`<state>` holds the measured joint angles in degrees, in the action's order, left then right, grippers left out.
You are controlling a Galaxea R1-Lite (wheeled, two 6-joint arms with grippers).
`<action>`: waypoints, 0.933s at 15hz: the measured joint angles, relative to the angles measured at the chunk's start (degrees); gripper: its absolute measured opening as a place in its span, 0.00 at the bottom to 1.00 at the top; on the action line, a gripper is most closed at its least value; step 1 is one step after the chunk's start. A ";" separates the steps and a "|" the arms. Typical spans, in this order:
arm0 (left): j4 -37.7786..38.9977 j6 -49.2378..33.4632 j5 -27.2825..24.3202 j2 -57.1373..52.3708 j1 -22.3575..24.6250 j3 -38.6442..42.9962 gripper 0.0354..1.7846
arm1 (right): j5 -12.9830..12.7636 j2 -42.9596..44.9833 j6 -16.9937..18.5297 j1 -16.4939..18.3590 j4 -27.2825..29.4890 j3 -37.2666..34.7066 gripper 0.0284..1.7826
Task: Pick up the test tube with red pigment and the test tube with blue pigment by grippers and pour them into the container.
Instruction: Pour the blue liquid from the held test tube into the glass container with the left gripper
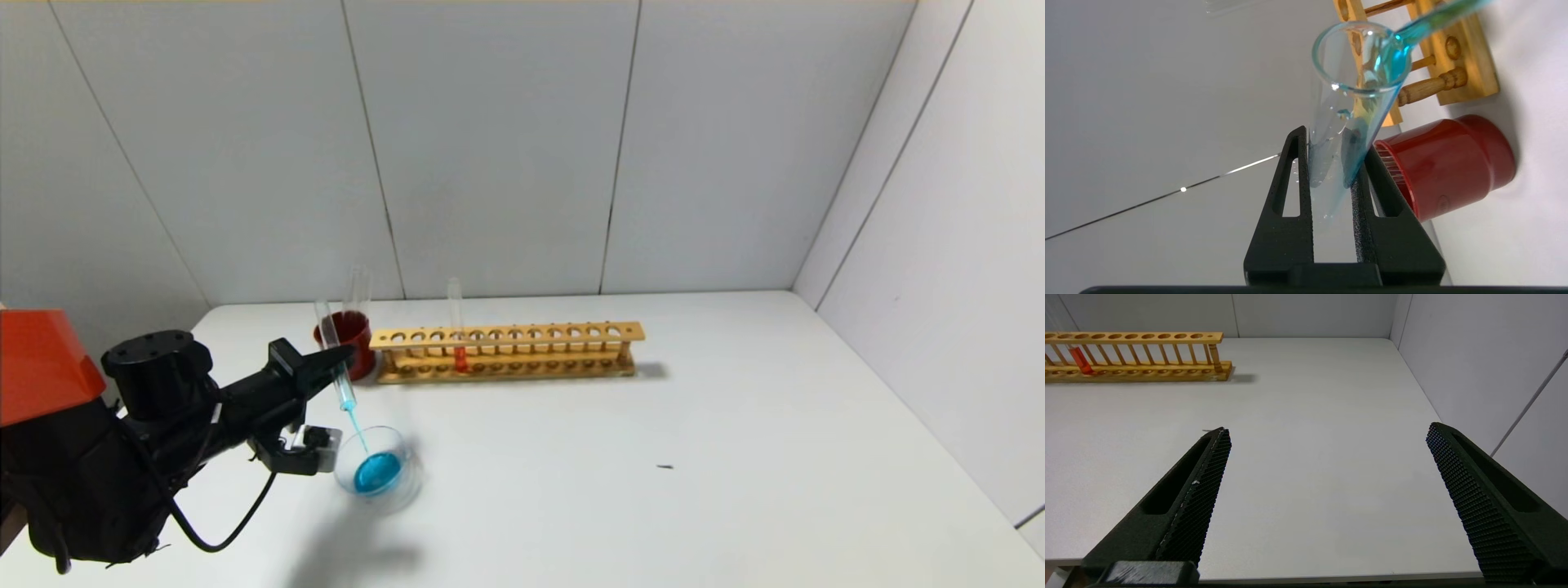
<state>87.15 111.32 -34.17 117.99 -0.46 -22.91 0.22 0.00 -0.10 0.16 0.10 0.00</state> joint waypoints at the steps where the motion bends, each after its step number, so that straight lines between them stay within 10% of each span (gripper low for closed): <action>1: 0.00 0.56 -0.02 -0.24 0.00 -0.02 0.16 | 0.02 0.00 0.02 0.02 0.00 0.00 0.98; 14: 0.02 3.32 -1.02 -3.88 0.20 0.34 0.16 | 0.02 0.00 0.00 0.02 0.00 0.00 0.98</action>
<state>87.17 114.64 -35.19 114.12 -0.27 -22.56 0.24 0.00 -0.10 0.18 0.10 0.00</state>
